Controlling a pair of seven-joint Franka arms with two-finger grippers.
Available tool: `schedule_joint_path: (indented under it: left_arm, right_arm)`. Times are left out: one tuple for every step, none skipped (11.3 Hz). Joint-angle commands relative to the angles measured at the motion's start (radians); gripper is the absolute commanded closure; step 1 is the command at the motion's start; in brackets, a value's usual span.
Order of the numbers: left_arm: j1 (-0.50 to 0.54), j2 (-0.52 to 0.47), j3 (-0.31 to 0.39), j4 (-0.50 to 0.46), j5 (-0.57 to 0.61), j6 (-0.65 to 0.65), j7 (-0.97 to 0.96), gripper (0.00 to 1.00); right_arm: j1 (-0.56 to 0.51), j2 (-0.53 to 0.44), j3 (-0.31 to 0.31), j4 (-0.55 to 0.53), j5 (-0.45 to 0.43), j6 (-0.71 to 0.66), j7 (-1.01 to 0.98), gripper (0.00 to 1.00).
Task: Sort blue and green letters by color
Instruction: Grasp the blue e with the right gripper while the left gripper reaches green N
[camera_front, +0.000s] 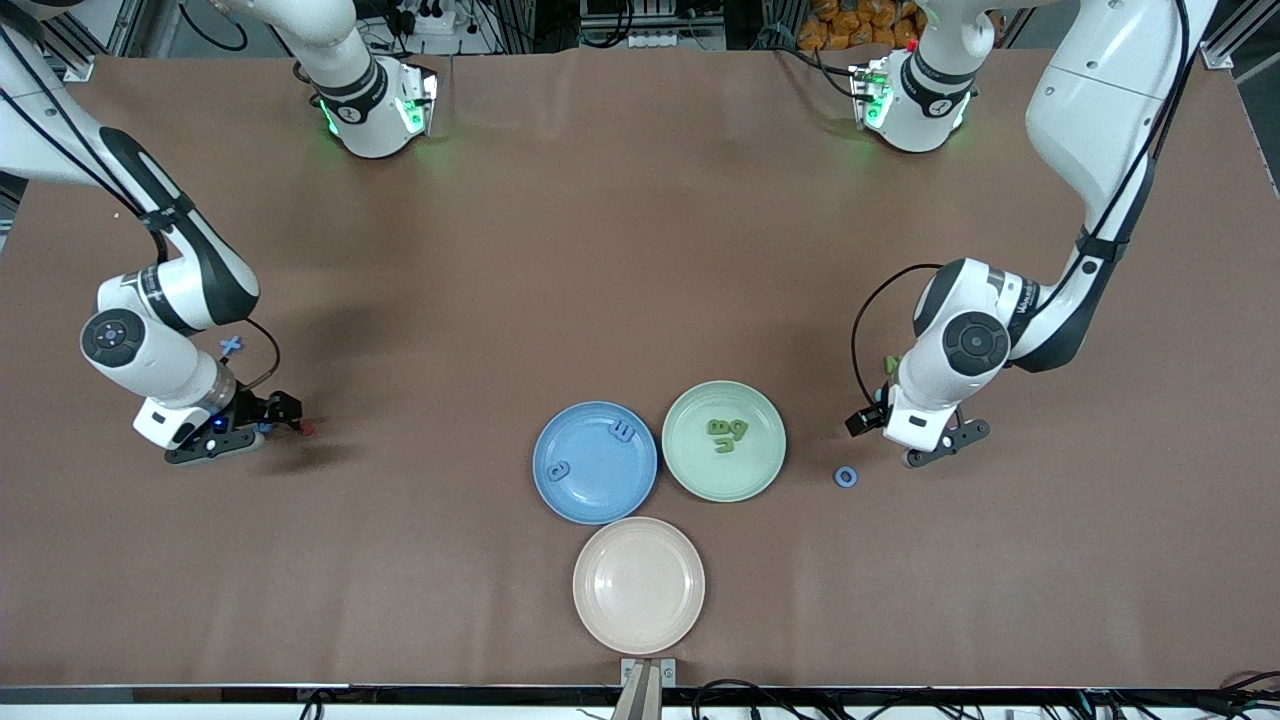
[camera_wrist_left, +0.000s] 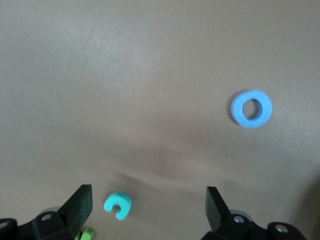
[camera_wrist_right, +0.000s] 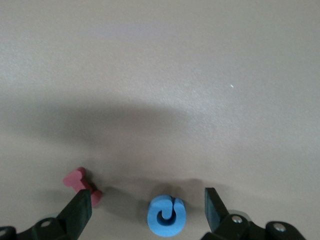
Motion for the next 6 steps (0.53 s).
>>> schedule_joint_path:
  left_arm:
    - [0.011,-0.084,-0.049,-0.061,0.015,-0.085,-0.018,0.0]
    - [0.011,-0.095,-0.049,-0.082,0.016,-0.085,0.011,0.0]
    - [0.016,-0.096,-0.049,-0.088,0.016,-0.085,0.07,0.0]
    - [0.049,-0.096,-0.052,-0.091,0.016,-0.084,0.127,0.0]
    - [0.074,-0.096,-0.066,-0.104,0.018,-0.08,0.184,0.0]
    - [0.083,-0.093,-0.069,-0.113,0.018,-0.08,0.253,0.0]
  right_arm:
    - [-0.074,0.002,0.073,-0.002,-0.006,-0.059,-0.023,0.0]
    - [-0.082,0.002,0.071,-0.003,-0.005,-0.061,-0.037,0.0]
    - [-0.09,0.008,0.068,-0.011,-0.005,-0.061,-0.049,0.0]
    - [-0.091,0.01,0.065,-0.014,-0.005,-0.061,-0.049,0.0]
    - [-0.094,0.01,0.065,-0.014,-0.005,-0.062,-0.049,0.0]
    - [-0.093,0.011,0.065,-0.012,-0.005,-0.061,-0.048,0.0]
